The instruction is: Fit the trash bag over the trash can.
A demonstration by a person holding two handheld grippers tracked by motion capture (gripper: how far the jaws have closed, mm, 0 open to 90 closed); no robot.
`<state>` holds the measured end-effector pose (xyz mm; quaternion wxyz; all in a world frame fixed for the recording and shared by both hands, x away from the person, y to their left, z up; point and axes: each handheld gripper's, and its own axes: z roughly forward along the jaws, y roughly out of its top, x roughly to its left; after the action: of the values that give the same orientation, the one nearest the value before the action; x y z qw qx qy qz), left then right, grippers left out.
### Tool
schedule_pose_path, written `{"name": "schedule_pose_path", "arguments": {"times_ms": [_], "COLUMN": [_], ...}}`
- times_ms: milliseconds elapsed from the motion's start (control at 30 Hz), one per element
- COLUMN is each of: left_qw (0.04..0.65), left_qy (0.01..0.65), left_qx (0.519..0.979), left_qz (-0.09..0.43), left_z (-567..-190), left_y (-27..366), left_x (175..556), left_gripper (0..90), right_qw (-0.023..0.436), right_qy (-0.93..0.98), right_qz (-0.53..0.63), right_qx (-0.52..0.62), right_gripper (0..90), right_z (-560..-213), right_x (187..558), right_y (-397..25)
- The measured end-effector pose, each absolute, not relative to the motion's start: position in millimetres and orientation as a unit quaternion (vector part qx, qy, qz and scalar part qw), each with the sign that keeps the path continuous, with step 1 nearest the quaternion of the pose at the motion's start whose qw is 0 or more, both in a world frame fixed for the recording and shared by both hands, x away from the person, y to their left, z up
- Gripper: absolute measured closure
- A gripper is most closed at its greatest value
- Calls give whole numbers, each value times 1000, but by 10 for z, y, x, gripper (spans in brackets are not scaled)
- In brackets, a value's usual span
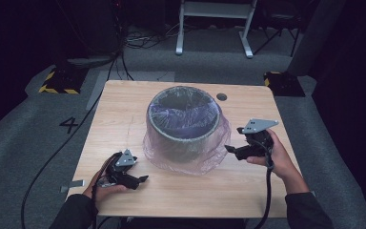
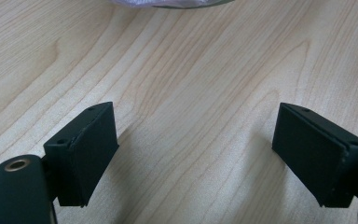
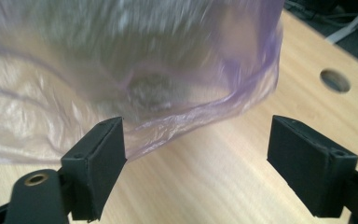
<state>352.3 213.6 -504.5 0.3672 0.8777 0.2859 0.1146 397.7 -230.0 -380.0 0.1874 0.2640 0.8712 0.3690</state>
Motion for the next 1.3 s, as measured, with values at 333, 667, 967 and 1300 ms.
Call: {"name": "schedule_pose_path", "arguments": {"times_ms": [333, 667, 967, 1300], "left_qw": [367, 367, 367, 367], "left_qy": [284, 284, 284, 286], "left_qx": [878, 878, 878, 878], "left_qz": [114, 114, 114, 115], "left_z": [-5045, -5045, -5045, -5045], "left_y": [2130, 2129, 2129, 2128], "left_x": [3539, 3540, 3539, 3534], "left_gripper": [131, 131, 131, 132], "right_qw": [181, 193, 189, 150], "right_qy": [879, 890, 897, 861], "right_qz": [342, 304, 278, 351], "right_qx": [280, 280, 286, 335], "right_gripper": [189, 183, 183, 166], "right_z": [-4131, -4425, -4734, -4990], "right_x": [3888, 3807, 3710, 3535], "right_y": [-2417, -2502, -2624, -2920]}}
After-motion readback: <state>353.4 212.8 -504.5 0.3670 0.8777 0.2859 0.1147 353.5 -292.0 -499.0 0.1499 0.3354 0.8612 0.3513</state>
